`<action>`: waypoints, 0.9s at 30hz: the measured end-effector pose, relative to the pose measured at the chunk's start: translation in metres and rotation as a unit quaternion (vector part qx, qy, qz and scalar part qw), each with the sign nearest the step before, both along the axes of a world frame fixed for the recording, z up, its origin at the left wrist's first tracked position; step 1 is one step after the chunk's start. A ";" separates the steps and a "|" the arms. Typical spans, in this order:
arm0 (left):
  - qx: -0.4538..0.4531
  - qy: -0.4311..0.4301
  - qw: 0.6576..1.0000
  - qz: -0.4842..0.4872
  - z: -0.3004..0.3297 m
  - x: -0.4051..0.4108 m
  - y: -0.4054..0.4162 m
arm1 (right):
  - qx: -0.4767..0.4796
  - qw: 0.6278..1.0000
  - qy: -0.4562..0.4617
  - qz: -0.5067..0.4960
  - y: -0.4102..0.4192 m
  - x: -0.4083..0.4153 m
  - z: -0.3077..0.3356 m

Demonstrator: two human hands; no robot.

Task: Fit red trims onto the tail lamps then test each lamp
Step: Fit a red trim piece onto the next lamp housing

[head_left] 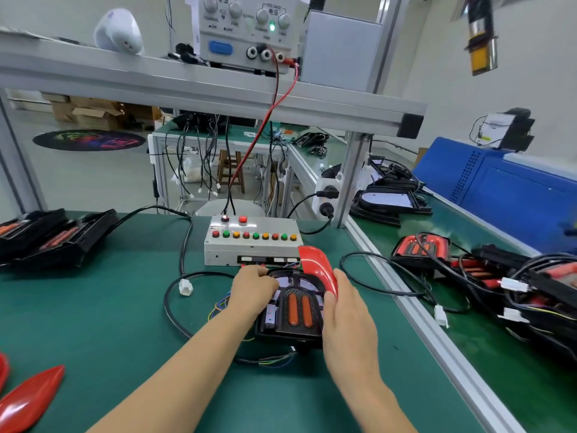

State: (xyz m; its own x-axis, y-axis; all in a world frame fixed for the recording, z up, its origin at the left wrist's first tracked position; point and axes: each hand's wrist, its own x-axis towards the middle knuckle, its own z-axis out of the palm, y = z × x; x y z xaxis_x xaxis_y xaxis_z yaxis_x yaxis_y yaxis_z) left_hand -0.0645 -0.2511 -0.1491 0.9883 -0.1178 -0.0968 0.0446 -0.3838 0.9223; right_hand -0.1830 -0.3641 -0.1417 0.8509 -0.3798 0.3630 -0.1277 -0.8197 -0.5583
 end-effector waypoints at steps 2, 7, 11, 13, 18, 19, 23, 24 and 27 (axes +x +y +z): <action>-0.096 -0.014 0.995 0.027 -0.001 -0.007 0.001 | 0.025 0.998 -0.049 0.010 0.001 0.000 -0.005; -0.320 0.047 0.943 0.072 0.011 -0.018 0.005 | 0.081 0.990 -0.102 0.051 0.001 0.003 -0.013; -0.329 0.081 0.941 -0.005 0.024 -0.017 0.017 | 0.080 0.989 -0.093 0.080 -0.004 0.006 -0.014; -0.340 0.107 0.934 -0.034 0.028 -0.016 0.022 | 0.083 0.989 -0.086 0.089 -0.004 0.007 -0.015; -0.347 0.148 0.926 -0.010 0.023 -0.009 0.025 | 0.092 0.986 -0.070 0.118 -0.005 0.004 -0.017; -0.336 0.154 0.929 0.000 0.022 -0.007 0.025 | 0.089 0.986 -0.068 0.124 -0.005 0.003 -0.017; -0.324 0.168 0.931 0.004 0.024 -0.004 0.026 | 0.087 0.985 -0.060 0.134 -0.008 0.002 -0.016; -0.337 0.174 0.925 0.007 0.025 -0.003 0.027 | 0.083 0.985 -0.063 0.134 -0.009 0.001 -0.015; -0.381 0.194 0.903 0.029 0.026 -0.001 0.030 | 0.071 0.986 -0.072 0.133 -0.011 -0.004 -0.012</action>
State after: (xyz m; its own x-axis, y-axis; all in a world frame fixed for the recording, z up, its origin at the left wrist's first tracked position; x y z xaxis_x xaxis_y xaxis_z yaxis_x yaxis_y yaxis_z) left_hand -0.0655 -0.2215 -0.1233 0.9040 -0.2452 -0.3502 0.4211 0.3698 0.8282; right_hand -0.1867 -0.3749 -0.1541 0.8707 -0.2050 0.4471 0.1710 -0.7263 -0.6658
